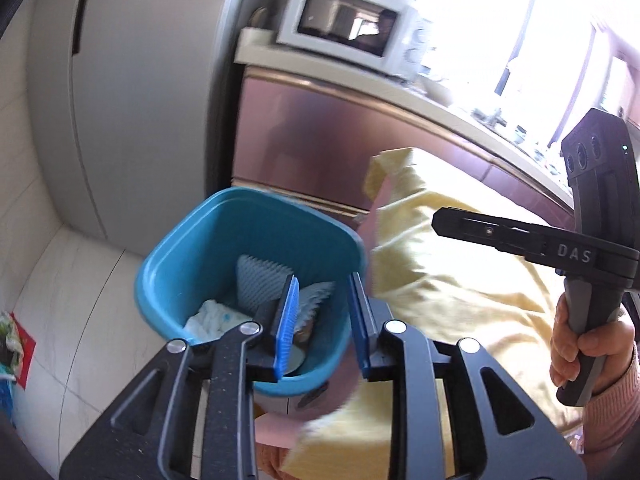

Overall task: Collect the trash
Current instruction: 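Open both tools to drop the paper cup and foam net into the bin, then move both open tools back over the trash on the table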

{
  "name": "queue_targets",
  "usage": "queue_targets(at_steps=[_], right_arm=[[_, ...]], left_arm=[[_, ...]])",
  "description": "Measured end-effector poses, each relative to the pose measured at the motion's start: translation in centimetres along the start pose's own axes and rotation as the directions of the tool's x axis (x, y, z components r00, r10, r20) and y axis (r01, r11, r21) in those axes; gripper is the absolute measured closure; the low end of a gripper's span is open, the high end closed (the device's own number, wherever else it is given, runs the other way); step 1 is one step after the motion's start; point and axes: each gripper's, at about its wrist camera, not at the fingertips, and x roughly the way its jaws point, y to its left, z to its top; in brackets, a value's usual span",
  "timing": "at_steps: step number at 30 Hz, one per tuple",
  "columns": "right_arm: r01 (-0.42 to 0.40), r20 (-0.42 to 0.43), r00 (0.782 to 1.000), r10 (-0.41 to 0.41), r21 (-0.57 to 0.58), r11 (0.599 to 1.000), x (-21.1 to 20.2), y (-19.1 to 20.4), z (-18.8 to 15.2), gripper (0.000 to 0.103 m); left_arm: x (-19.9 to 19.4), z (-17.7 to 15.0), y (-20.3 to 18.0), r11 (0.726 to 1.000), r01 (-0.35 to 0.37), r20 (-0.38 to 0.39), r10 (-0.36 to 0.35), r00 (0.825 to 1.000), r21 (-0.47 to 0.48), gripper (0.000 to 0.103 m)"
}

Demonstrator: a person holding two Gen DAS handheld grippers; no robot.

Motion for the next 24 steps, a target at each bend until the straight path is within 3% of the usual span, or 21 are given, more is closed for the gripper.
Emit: queue_targets(at_steps=[5, 11, 19, 24], right_arm=[[0.026, 0.077, 0.997, -0.026, 0.012, 1.000, -5.7, -1.6, -1.6, 0.070], [0.105, 0.147, 0.983, -0.114, 0.068, 0.992, -12.3, -4.7, -4.7, 0.069], [0.253, 0.179, 0.939, -0.294, 0.221, 0.942, -19.8, -10.4, -9.6, 0.069], [0.312, 0.167, 0.913, -0.373, 0.301, 0.901, -22.4, -13.9, -12.2, 0.069]], left_arm=[[-0.5, -0.3, -4.7, 0.993, 0.076, 0.000, -0.076, 0.997, 0.087, 0.071], [-0.3, -1.6, -11.6, 0.957, 0.213, -0.053, -0.206, 0.977, 0.199, 0.071], [0.6, -3.7, -19.8, 0.884, 0.375, -0.140, -0.349, 0.927, 0.278, 0.066], [1.4, -4.9, -24.2, 0.831, 0.462, -0.203, -0.417, 0.886, 0.309, 0.057]])
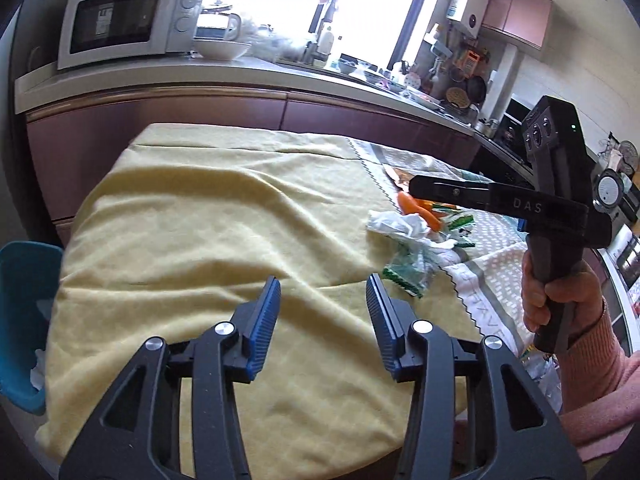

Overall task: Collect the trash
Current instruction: 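Move both open tools back over the trash on the table, then grasp the clear green-labelled wrapper with the left tool while the right tool grasps the white tissue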

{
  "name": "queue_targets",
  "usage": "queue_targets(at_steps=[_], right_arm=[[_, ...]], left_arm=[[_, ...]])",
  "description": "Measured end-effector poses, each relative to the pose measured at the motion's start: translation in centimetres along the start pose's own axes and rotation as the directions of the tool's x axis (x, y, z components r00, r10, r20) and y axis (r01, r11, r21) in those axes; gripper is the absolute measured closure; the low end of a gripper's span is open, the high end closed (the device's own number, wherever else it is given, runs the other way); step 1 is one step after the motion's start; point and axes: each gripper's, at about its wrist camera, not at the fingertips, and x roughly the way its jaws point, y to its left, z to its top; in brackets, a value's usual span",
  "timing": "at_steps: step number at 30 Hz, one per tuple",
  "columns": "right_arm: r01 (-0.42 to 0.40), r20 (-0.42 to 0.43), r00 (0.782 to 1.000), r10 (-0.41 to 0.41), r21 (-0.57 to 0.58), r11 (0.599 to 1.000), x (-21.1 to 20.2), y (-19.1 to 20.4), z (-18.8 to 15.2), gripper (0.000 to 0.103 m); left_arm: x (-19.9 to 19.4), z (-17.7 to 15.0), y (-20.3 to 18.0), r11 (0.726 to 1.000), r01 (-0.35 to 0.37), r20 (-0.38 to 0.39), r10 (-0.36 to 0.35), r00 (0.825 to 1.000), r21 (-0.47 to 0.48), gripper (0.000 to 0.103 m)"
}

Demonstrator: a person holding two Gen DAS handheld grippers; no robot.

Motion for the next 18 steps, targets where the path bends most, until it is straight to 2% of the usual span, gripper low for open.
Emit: queue_targets(at_steps=[6, 10, 18], right_arm=[[0.049, -0.023, 0.999, -0.048, 0.055, 0.997, -0.2, -3.5, -1.2, 0.069], [0.052, -0.043, 0.998, -0.050, 0.060, 0.997, 0.3, -4.1, -1.9, 0.059], [0.034, -0.067, 0.997, -0.030, 0.061, 0.998, 1.2, -4.7, -2.4, 0.058]], left_arm=[[4.0, 0.5, -3.3, 0.997, 0.078, -0.073, -0.076, 0.994, 0.030, 0.053], [6.3, 0.7, -4.2, 0.994, 0.112, -0.124, -0.110, 0.986, 0.015, 0.053], [9.4, 1.0, -4.7, 0.989, 0.146, -0.188, -0.150, 0.971, -0.037, 0.053]])
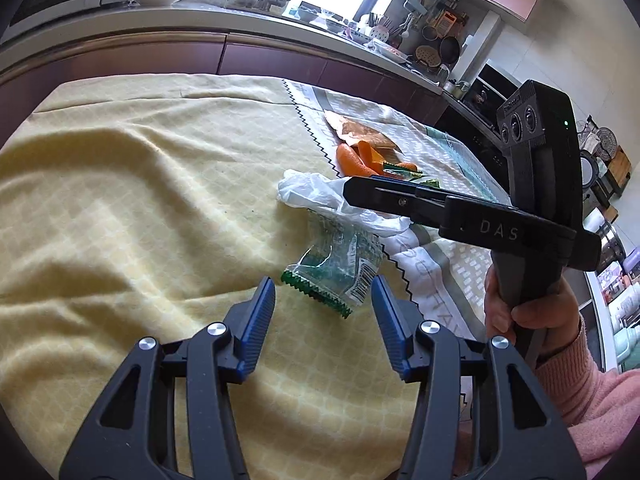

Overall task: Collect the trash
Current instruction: 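Grasp the clear green-labelled wrapper with the left tool while the right tool grasps the white tissue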

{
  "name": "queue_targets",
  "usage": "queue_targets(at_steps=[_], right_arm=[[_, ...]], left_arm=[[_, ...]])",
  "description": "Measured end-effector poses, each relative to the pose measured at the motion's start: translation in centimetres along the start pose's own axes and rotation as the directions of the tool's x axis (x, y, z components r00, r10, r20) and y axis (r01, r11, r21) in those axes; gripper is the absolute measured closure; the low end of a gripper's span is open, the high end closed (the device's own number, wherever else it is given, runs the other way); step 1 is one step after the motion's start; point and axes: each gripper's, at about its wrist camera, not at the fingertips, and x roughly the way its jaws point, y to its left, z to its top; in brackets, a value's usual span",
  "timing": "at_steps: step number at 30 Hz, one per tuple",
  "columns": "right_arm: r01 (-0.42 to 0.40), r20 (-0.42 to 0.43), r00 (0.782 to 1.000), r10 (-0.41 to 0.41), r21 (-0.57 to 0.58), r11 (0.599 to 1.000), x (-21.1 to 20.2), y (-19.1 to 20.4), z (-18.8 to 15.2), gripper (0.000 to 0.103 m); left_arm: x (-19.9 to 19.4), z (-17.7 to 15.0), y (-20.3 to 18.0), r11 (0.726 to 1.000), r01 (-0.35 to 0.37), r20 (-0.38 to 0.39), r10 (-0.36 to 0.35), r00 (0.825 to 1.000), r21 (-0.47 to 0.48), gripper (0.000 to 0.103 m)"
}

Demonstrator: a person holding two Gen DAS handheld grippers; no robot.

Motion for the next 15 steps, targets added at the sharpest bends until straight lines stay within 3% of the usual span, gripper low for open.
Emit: queue_targets(at_steps=[7, 15], right_arm=[[-0.014, -0.019, 1.000, 0.014, 0.021, 1.000, 1.0, -0.5, -0.2, 0.059], [-0.037, -0.012, 0.999, 0.037, 0.041, 0.998, 0.8, -1.1, -0.2, 0.076]], left_arm=[[1.3, 0.5, 0.4, 0.999, 0.028, -0.022, -0.029, 0.999, -0.046, 0.064], [1.1, 0.6, 0.6, 0.998, 0.035, -0.010, -0.035, 0.999, -0.057, 0.072]])
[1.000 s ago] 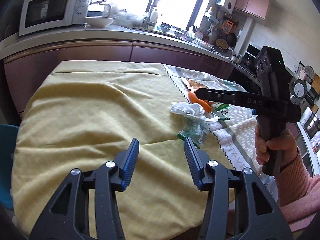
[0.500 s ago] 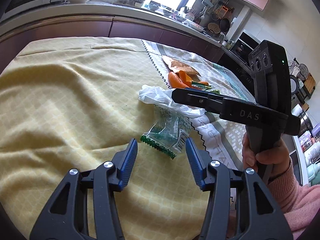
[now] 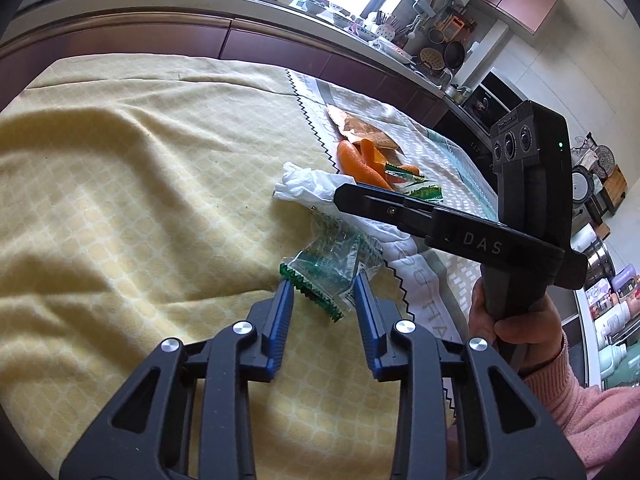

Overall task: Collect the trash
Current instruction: 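Grasp the clear green-labelled wrapper with the left tool while the right tool grasps the white tissue, then carry the wrapper and tissue with both tools over the blue bin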

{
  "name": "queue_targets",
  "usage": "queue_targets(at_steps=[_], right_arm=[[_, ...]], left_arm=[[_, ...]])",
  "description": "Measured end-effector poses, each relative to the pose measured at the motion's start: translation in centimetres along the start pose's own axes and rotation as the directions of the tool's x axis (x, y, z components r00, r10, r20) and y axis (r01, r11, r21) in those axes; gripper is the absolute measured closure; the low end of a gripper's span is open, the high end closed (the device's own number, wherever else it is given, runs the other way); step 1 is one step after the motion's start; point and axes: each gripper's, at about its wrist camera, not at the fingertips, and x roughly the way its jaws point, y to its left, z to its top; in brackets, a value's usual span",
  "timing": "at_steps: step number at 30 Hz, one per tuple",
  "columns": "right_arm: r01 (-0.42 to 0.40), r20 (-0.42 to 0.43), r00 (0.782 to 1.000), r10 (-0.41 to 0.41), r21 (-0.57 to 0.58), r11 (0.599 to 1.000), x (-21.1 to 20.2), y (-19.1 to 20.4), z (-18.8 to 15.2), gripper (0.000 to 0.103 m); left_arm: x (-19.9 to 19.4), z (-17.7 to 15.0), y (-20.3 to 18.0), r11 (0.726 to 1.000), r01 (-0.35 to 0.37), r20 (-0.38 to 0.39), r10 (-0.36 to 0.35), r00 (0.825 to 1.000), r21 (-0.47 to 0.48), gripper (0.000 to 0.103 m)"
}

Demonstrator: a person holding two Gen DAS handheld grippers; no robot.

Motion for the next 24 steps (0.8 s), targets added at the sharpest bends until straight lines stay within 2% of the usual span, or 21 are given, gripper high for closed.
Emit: queue_targets(at_steps=[7, 17, 24], right_arm=[[-0.012, 0.021, 1.000, 0.012, 0.008, 1.000, -0.7, 0.0, 0.0, 0.086], [-0.062, 0.071, 0.996, 0.063, -0.006, 0.998, -2.0, 1.6, 0.8, 0.087], [-0.106, 0.081, 0.991, 0.108, -0.025, 0.994, -1.8, 3.4, 1.5, 0.087]], left_arm=[[-1.2, -0.3, -0.2, 1.000, -0.018, 0.025, 0.017, 1.000, 0.018, 0.075], [-4.7, -1.1, 1.1, 0.998, -0.061, 0.092, 0.060, 0.994, 0.006, 0.075], [-7.8, -1.9, 2.7, 0.994, -0.106, 0.145, 0.109, 0.983, -0.029, 0.075]])
